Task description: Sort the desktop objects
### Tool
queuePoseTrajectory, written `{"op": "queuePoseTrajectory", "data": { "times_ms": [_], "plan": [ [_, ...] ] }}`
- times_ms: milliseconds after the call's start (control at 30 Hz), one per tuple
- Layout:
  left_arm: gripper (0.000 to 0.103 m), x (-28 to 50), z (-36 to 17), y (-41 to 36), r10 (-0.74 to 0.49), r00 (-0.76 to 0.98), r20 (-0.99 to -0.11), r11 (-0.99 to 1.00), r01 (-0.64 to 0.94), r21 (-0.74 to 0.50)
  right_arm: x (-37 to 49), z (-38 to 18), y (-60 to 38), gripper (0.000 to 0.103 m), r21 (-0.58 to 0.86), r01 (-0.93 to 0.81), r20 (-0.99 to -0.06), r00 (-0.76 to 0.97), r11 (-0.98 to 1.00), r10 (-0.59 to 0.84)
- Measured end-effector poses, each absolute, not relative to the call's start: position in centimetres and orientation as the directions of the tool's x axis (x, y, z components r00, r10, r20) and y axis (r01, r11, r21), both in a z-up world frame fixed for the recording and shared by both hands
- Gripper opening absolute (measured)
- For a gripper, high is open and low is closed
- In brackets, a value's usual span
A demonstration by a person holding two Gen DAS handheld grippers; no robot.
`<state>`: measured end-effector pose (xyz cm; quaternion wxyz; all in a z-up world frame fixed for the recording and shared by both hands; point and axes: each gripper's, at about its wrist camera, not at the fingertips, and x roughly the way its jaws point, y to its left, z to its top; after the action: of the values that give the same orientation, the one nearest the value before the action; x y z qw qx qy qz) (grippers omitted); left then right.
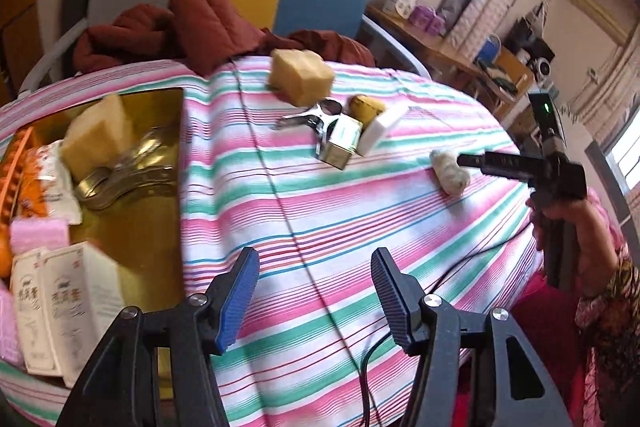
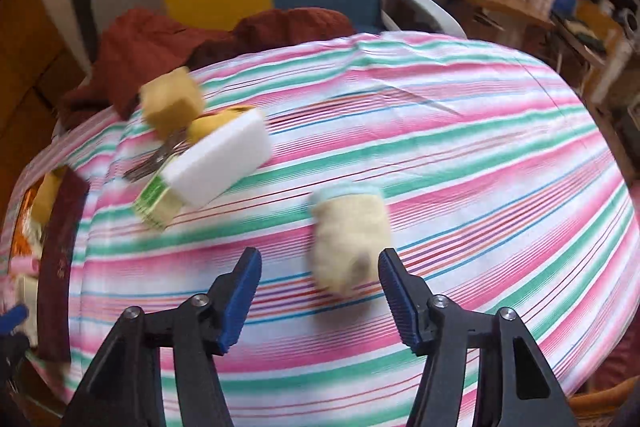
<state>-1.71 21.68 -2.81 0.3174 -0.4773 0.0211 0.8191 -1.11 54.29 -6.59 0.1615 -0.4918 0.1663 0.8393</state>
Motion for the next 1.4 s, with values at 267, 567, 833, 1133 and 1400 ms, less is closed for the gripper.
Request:
{"op": "queuePoseTrajectory", "data": {
  "times_ms": [267,567,833,1133,1400],
  "plan": [
    [0.059,-2.7,-3.6,25.4,0.489,-0.316,-0.813,-0.784,-0.568,-0.251,-3.0,-9.3,56.0,0.071,0.191,-0.455,-0.888,-0.458,-0.87,0.044],
    [0.059,-5.1,-4.2,30.6,0.493,-0.301,-0.816,-0.756,-0.612,-0.232,-2.3,-11.1,57.0,0.054,0.226,-0.502,-0.917,-0.4,-0.835,-0.007],
    [0.059,-8.7,-4.5,37.7,0.463,-0.367,-0.807,-0.735,-0.667,-0.119,-1.7,-10.9,57.8,0.054,0.197,-0.528,-0.924,-0.381,-0.826,0.023],
    [0.056,-10.3,-6.9,41.8,0.546,-0.198,-0.814,-0.629,-0.739,-0.242,-0.6,-10.4,60.8,0.054,0.211,-0.608,-0.917,-0.394,-0.765,0.061],
    [0.058,-6.0,-6.6,41.9,0.542,-0.247,-0.803,-0.579,-0.802,-0.144,0.0,-9.9,61.3,0.054,0.247,-0.629,-0.905,-0.422,-0.737,0.058]
  ]
}}
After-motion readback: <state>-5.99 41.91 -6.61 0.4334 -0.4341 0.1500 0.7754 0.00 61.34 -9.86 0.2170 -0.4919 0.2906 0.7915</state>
